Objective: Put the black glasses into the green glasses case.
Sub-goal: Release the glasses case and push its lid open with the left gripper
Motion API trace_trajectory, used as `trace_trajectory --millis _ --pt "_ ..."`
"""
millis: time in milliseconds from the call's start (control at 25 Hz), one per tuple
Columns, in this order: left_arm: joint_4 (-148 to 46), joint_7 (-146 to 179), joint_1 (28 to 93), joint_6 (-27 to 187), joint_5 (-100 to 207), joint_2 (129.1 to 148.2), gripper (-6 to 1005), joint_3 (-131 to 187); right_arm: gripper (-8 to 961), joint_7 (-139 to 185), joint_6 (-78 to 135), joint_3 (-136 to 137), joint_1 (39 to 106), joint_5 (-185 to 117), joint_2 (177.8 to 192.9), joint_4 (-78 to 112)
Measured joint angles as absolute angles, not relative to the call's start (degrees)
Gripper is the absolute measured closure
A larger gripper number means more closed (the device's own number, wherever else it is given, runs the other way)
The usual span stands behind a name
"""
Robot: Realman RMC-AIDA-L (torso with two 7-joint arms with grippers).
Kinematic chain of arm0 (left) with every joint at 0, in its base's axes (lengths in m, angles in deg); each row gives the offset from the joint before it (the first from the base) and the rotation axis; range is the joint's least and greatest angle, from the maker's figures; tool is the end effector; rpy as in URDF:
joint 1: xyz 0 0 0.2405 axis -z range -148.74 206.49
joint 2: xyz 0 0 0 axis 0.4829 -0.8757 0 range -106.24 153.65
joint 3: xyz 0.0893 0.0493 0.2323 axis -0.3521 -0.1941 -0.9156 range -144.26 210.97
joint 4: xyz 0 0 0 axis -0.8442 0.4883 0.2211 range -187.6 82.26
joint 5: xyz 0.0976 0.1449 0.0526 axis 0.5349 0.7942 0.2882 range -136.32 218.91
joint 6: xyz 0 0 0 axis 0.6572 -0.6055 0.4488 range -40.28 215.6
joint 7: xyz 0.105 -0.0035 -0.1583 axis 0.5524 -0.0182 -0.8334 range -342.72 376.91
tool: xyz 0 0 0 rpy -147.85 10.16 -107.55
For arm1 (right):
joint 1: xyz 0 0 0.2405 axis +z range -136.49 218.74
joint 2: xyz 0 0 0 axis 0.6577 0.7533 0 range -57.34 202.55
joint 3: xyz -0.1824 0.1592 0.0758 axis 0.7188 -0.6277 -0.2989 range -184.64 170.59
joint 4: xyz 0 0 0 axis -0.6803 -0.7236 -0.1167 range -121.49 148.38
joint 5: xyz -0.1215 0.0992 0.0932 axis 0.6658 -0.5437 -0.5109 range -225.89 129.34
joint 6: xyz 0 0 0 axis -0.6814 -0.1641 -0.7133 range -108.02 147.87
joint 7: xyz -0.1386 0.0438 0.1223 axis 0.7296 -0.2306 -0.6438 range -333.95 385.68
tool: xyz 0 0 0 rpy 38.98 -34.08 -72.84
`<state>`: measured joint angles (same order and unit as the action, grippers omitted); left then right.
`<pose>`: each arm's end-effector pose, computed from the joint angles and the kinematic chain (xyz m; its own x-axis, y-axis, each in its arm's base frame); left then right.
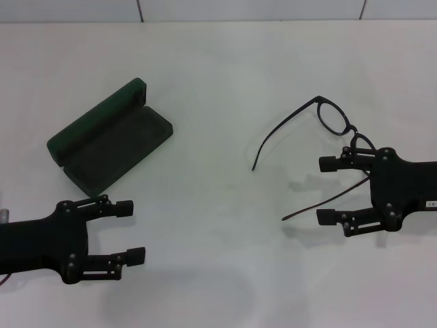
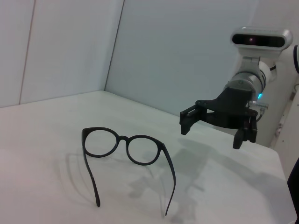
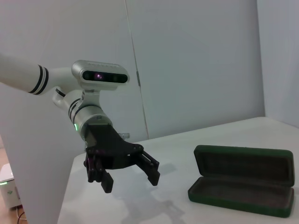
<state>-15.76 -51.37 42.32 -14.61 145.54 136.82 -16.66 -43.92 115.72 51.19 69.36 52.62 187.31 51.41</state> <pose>-0.2768 0.2236 -0.0124 0.7840 0.3243 0.5294 0.4138 -0.9087 -0.0561 0.2043 0.2904 -0.0372 0.8627 -0.1243 -0.4903 -0.1695 -0.9843 -0.0488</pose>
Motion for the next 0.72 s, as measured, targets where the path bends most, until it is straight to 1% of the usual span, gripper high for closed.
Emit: trace_trajectory --millis 440,720 --pt "-15.4 -53.0 42.4 -14.8 145.3 136.93 159 -16.5 68 -43.9 115.8 51.0 69.2 52.6 187.3 51.4" --pt "-8.7 -65.9 44.7 -14.9 143.5 136.89 172 -16.3 68 -43.9 115.9 51.2 68.9 52.6 187.36 51.4"
